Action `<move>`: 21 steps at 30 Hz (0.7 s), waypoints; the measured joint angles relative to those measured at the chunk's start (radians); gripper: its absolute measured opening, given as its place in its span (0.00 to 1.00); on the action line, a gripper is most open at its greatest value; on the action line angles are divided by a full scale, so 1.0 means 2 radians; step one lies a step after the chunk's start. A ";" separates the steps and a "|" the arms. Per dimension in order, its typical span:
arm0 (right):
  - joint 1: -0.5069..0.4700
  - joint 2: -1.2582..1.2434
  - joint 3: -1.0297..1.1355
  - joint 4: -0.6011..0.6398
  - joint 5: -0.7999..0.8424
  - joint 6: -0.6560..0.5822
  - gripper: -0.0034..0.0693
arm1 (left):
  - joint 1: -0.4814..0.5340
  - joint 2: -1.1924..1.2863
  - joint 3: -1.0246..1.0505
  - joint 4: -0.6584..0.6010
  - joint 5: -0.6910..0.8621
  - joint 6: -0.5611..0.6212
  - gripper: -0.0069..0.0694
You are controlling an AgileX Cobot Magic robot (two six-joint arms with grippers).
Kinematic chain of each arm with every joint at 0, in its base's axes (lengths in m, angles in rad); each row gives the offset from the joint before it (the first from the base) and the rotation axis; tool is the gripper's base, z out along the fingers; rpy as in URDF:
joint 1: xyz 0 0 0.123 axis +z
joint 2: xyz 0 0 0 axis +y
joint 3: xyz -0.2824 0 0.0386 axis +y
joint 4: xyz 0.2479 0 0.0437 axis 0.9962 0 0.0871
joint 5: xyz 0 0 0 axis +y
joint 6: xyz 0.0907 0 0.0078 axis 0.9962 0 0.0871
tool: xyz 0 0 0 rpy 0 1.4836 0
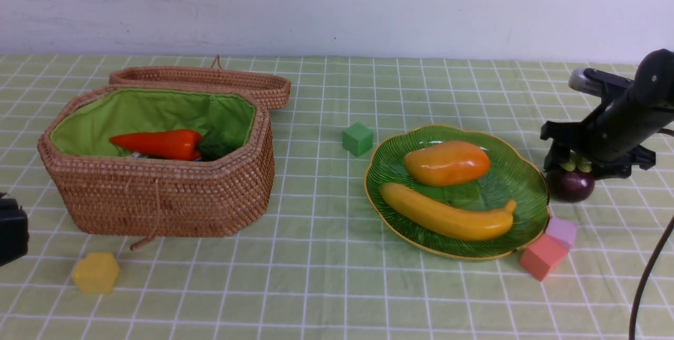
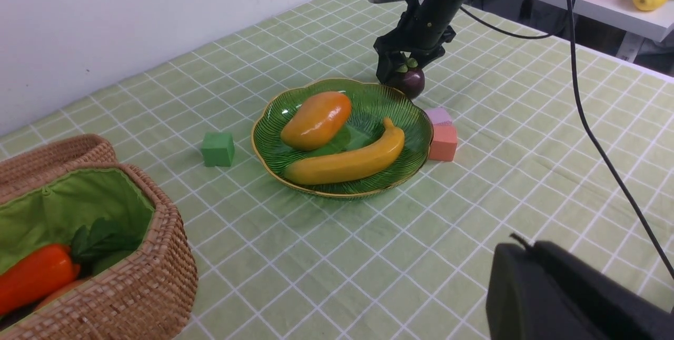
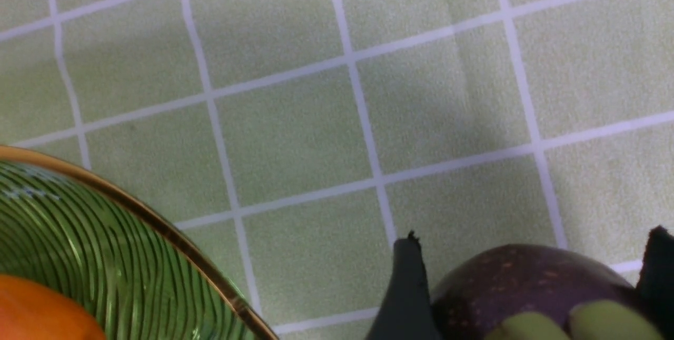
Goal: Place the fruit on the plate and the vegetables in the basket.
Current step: Use the right arm to grab a mangosteen and put it into the right plate
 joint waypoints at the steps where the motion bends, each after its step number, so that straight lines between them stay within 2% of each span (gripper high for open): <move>1: 0.000 -0.001 0.000 -0.001 0.000 0.000 0.76 | 0.000 0.000 0.000 0.000 0.000 0.000 0.08; 14: 0.001 -0.025 0.001 -0.003 0.011 -0.007 0.76 | 0.000 0.000 0.000 0.000 0.000 0.000 0.08; 21: 0.023 -0.108 0.001 0.052 0.041 -0.056 0.76 | 0.000 0.000 0.000 0.000 0.000 0.000 0.08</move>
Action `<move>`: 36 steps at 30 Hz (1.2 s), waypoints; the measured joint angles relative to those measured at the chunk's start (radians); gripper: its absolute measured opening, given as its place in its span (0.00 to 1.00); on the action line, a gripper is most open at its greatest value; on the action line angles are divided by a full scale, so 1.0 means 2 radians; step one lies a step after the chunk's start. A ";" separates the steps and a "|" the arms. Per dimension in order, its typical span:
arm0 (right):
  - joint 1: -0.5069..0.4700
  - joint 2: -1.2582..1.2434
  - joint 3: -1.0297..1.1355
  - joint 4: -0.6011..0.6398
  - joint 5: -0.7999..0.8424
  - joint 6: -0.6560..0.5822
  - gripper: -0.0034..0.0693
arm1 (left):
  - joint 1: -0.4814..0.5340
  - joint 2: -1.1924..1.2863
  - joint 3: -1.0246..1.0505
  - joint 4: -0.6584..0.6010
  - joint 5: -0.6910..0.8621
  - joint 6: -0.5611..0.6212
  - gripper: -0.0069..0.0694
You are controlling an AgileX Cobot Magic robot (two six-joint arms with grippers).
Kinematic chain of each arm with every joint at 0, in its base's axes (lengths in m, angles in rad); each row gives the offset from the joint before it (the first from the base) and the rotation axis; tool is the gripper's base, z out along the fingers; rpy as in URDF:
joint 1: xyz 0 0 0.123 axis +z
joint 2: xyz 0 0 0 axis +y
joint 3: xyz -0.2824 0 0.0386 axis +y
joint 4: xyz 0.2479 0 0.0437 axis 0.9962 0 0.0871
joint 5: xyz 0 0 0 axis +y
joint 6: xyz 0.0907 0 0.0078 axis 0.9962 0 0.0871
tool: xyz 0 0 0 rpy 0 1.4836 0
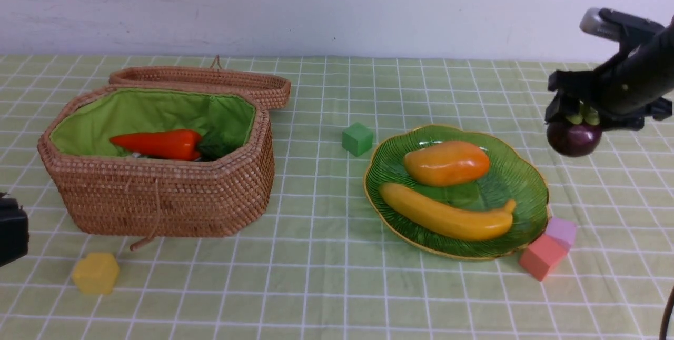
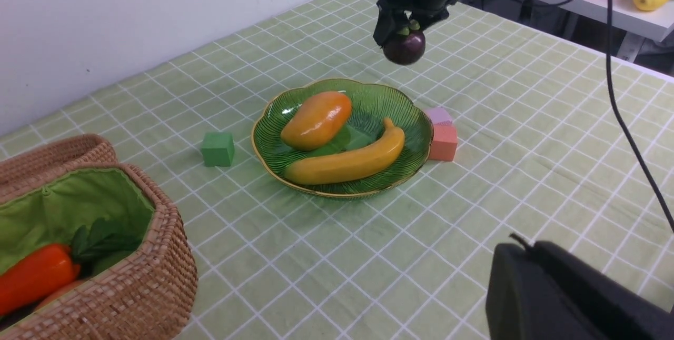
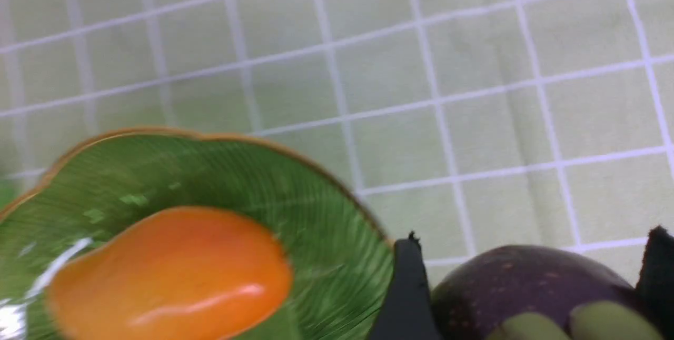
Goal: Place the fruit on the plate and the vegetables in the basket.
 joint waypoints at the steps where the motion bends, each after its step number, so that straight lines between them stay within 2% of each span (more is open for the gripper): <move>1: 0.013 -0.013 0.000 0.014 0.014 -0.017 0.76 | 0.000 0.000 0.000 -0.001 0.000 0.000 0.09; 4: 0.043 -0.021 0.004 0.026 0.033 -0.038 0.76 | 0.000 0.000 0.000 -0.011 0.000 0.008 0.09; 8: 0.075 -0.002 0.014 0.024 0.039 -0.045 0.76 | 0.000 0.000 0.000 -0.052 0.000 0.048 0.09; 13: 0.077 0.020 0.014 0.023 0.037 -0.045 0.76 | 0.000 0.000 0.000 -0.068 0.000 0.074 0.09; 19: 0.077 0.029 0.014 0.025 0.035 -0.045 0.77 | 0.000 0.000 0.000 -0.070 0.000 0.078 0.09; 24: 0.077 0.029 0.014 0.035 0.034 -0.045 0.95 | 0.000 0.000 0.000 -0.070 0.000 0.078 0.09; 26: 0.077 0.025 0.014 0.035 0.036 -0.045 0.98 | 0.000 0.000 0.000 -0.070 0.005 0.078 0.09; 31: 0.077 0.001 0.014 0.030 0.039 -0.045 0.94 | 0.000 0.000 0.000 -0.070 0.013 0.078 0.09; 33: 0.077 -0.017 0.014 0.025 0.043 -0.045 0.89 | 0.000 0.000 0.000 -0.070 0.013 0.078 0.09; 36: 0.077 -0.063 0.014 0.022 0.072 -0.047 0.74 | 0.000 0.000 0.000 -0.059 0.009 0.068 0.09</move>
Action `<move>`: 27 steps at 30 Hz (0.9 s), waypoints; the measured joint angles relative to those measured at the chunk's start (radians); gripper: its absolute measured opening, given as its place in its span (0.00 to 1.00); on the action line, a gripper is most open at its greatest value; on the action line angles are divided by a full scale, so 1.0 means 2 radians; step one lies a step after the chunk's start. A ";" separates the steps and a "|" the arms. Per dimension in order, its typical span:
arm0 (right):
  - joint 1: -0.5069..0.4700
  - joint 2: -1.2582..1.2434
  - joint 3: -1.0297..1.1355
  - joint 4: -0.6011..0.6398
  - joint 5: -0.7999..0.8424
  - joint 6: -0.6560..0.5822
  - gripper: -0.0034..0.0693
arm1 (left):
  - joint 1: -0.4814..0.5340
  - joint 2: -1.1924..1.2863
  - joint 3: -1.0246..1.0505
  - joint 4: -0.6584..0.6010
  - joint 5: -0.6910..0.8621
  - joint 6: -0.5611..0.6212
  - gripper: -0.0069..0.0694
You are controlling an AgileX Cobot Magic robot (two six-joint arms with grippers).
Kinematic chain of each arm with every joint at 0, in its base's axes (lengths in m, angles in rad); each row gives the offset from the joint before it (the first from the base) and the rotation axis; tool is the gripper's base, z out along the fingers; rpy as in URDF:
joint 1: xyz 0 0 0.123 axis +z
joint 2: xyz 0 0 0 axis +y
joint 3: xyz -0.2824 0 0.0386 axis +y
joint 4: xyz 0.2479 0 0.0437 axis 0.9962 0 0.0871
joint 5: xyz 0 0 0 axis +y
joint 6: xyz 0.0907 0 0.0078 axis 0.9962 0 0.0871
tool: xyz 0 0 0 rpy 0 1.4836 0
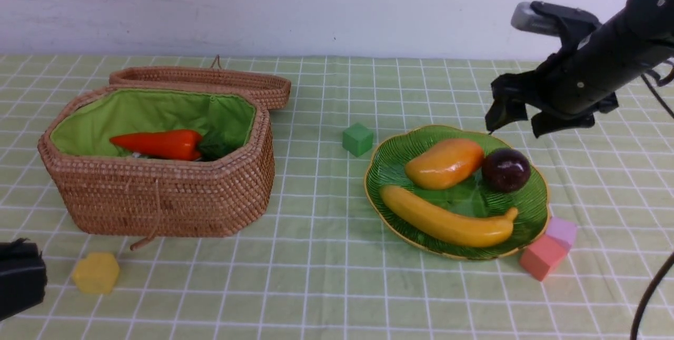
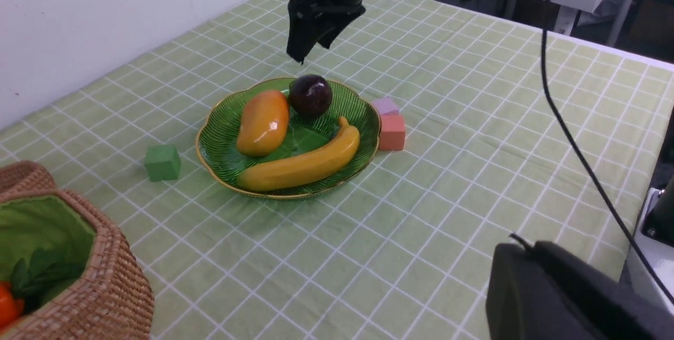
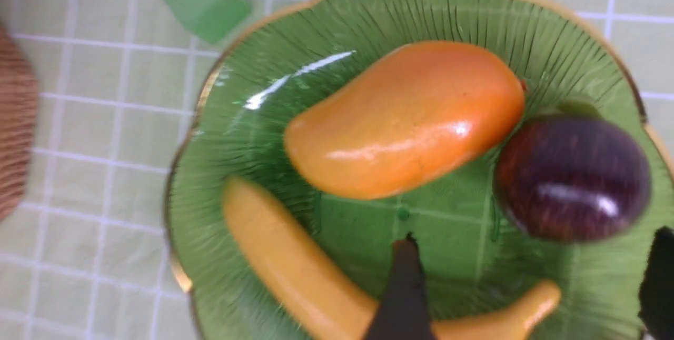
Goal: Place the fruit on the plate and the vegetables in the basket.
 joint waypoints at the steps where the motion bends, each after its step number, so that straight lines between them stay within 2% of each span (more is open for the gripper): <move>1: 0.000 -0.013 0.000 -0.002 0.016 0.000 0.69 | 0.000 0.000 0.000 0.005 -0.002 -0.005 0.09; 8: 0.000 -0.130 0.022 -0.056 0.119 0.006 0.20 | 0.000 -0.049 0.043 0.012 -0.046 -0.032 0.07; 11: 0.000 -0.196 0.068 -0.072 0.126 0.022 0.05 | 0.000 -0.105 0.100 0.016 -0.084 -0.053 0.07; 20: 0.000 -0.453 0.280 -0.083 0.135 0.095 0.03 | 0.000 -0.248 0.294 0.019 -0.263 -0.103 0.07; 27: 0.000 -0.614 0.383 -0.083 0.137 0.128 0.04 | 0.000 -0.257 0.354 0.020 -0.313 -0.106 0.07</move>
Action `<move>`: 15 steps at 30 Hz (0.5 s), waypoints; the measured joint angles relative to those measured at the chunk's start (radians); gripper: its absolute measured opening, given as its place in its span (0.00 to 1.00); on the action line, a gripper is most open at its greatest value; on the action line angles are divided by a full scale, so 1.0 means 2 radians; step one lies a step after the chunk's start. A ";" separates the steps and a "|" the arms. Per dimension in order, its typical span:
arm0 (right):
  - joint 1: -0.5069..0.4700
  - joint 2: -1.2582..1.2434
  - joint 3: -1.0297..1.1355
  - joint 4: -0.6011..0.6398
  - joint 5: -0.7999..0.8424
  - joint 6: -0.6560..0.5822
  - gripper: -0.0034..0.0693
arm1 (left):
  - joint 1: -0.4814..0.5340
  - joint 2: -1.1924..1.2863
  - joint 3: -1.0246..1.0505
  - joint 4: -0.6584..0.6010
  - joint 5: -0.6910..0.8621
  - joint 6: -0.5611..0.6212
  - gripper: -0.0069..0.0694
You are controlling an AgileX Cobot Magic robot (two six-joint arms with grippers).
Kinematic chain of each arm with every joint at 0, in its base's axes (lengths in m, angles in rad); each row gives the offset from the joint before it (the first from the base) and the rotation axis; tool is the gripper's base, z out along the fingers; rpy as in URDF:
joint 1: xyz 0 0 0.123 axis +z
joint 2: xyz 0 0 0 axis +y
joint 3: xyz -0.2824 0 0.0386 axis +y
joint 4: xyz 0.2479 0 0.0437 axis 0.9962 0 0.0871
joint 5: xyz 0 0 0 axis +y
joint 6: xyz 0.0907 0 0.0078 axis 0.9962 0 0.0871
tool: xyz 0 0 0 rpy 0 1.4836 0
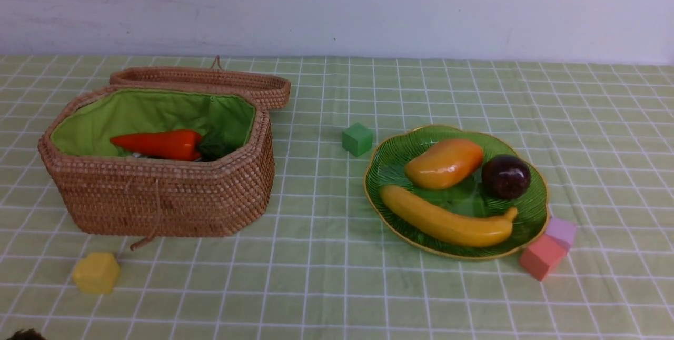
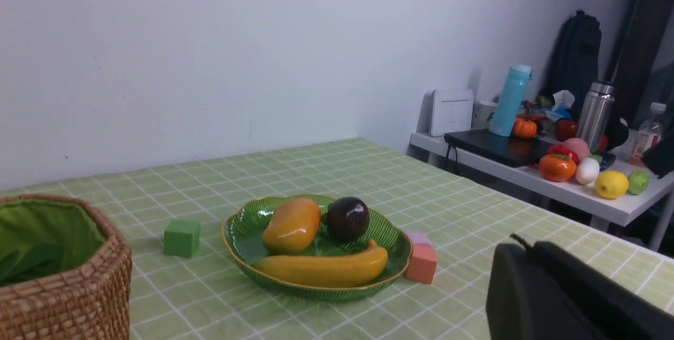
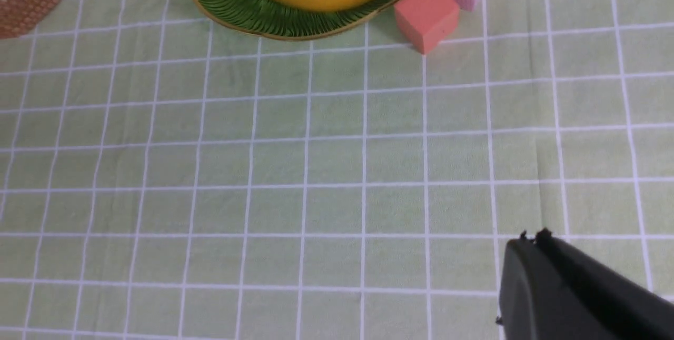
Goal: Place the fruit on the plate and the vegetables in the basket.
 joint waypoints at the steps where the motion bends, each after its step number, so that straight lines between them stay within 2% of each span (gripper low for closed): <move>1: 0.000 -0.012 0.007 0.000 0.000 0.000 0.04 | 0.000 0.000 0.002 0.000 -0.001 0.000 0.07; 15: 0.000 -0.052 0.031 -0.007 -0.020 0.002 0.06 | 0.000 0.000 0.038 0.000 0.008 0.000 0.07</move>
